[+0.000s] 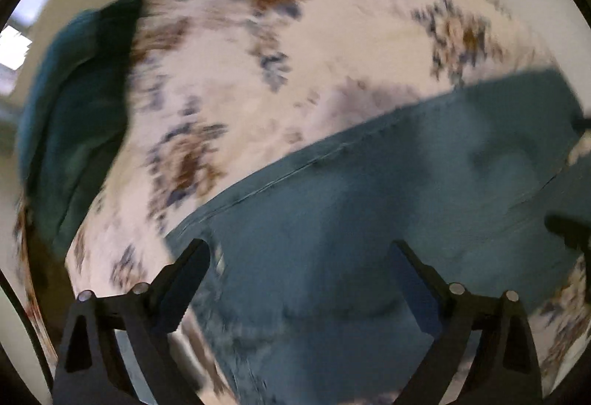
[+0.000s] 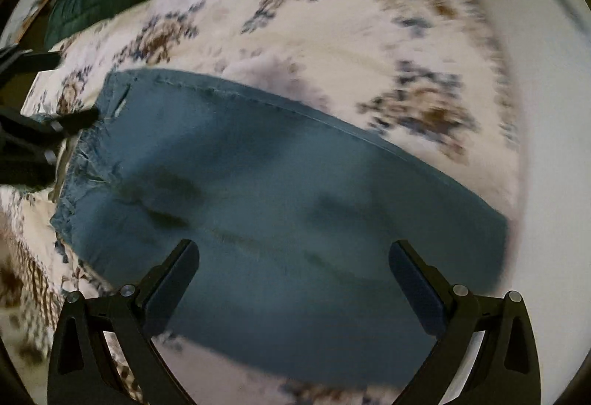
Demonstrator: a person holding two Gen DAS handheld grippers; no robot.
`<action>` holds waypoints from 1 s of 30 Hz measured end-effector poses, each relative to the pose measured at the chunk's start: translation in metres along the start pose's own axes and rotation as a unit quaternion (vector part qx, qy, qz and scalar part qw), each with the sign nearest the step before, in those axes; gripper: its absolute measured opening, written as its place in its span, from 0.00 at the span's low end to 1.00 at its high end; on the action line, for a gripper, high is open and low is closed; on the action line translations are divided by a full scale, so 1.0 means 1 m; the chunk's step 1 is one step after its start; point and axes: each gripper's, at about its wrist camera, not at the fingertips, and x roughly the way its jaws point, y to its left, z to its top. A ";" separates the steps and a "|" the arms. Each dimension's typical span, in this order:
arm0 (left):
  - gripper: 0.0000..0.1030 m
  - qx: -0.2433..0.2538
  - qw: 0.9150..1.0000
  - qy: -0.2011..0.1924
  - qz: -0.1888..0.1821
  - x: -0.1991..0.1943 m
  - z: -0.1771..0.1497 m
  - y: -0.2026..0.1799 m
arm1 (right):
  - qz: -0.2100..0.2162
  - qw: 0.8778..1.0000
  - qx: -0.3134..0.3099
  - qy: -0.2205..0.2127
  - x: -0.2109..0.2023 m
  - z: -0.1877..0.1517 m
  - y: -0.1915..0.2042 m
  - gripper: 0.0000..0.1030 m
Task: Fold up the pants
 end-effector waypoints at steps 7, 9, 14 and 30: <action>0.94 0.052 0.998 0.038 -0.006 0.101 0.058 -0.002 | 0.025 0.995 -0.062 0.070 0.143 0.105 -0.032 0.99; 0.94 0.064 0.997 0.045 -0.004 0.121 0.071 -0.004 | 0.020 0.992 -0.089 0.093 0.172 0.121 -0.031 0.99; 0.94 0.083 0.995 0.059 -0.002 0.151 0.085 -0.001 | 0.029 0.970 -0.179 0.162 0.248 0.151 -0.033 0.92; 0.44 0.167 0.980 0.041 -0.100 0.154 0.097 0.000 | 0.123 0.970 -0.206 0.031 0.185 0.113 -0.035 0.05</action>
